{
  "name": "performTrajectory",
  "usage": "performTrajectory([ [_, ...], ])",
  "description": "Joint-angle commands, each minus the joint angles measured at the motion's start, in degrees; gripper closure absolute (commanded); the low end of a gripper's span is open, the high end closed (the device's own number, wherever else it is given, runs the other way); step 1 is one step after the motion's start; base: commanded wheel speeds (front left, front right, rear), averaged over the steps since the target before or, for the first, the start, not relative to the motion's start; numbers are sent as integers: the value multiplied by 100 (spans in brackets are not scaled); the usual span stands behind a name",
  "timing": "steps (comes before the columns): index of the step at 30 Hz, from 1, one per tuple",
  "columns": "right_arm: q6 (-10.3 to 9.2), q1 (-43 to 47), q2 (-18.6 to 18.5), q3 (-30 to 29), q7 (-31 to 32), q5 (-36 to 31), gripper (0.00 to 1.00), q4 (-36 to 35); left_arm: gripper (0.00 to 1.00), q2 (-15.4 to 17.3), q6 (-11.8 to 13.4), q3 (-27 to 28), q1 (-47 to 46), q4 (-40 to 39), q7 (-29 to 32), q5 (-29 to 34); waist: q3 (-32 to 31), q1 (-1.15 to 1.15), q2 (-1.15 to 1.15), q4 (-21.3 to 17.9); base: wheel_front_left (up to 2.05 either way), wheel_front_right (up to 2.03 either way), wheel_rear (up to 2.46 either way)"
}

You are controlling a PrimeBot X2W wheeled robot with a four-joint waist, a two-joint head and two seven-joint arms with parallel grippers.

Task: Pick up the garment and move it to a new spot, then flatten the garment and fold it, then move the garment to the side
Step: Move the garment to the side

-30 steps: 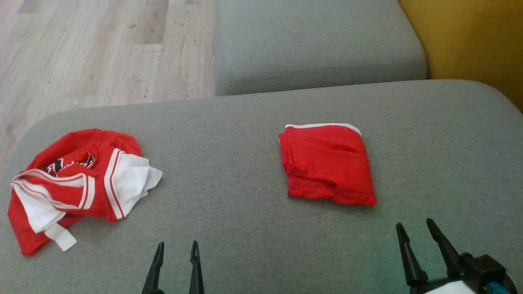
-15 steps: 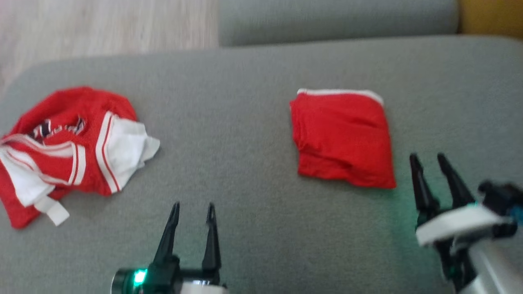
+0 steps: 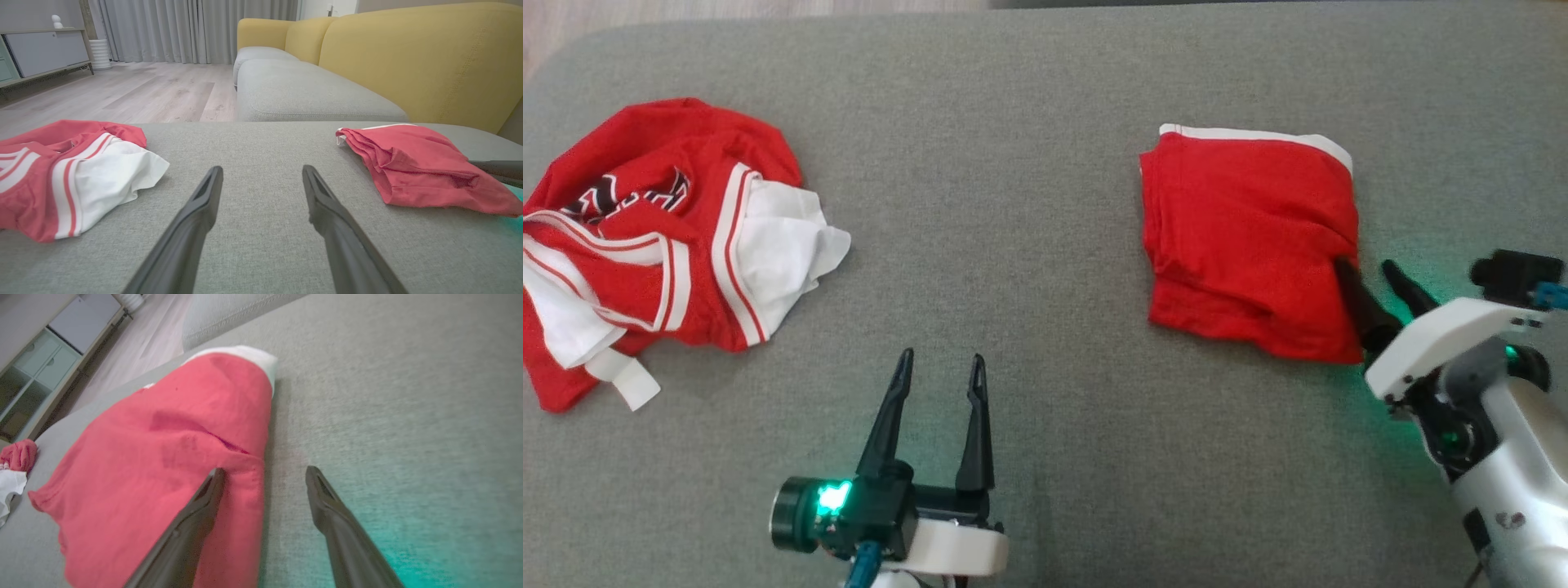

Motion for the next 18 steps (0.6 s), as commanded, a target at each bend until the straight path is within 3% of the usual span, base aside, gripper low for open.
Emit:
performTrajectory([
  [1, -5, -161, -134, 261, 56, 98, 0, -111, 0, -8, 56, 88, -173, -146, -30, -49, 48, -1, 0, 12, 0, 0, 0],
  [2, -5, -194, -161, 372, 86, 134, 25, -93, 0, -8, 69, 73, -193, -144, -30, -52, 68, -1, 0, 10, 0, 0, 0],
  [3, -5, -228, -188, 448, 79, 171, 69, -72, 0, -8, 85, 61, -211, -141, -30, -50, 87, -1, 0, 2, 0, 0, 0],
  [4, -5, -267, -211, 508, 54, 206, 100, -50, 0, -8, 101, 53, -228, -141, -30, -43, 110, -1, 0, -14, 0, 0, 0],
  [11, -5, -595, -616, 738, -320, 99, 100, 121, 0, -8, 135, 58, -349, -134, -30, 16, 319, -1, 0, -333, 0, 0, 0],
  [18, -5, -1070, -1469, 757, -562, -201, 100, 275, 0, -8, 88, 108, -668, -87, -30, 132, 804, -1, 0, -823, 0, 0, 0],
])
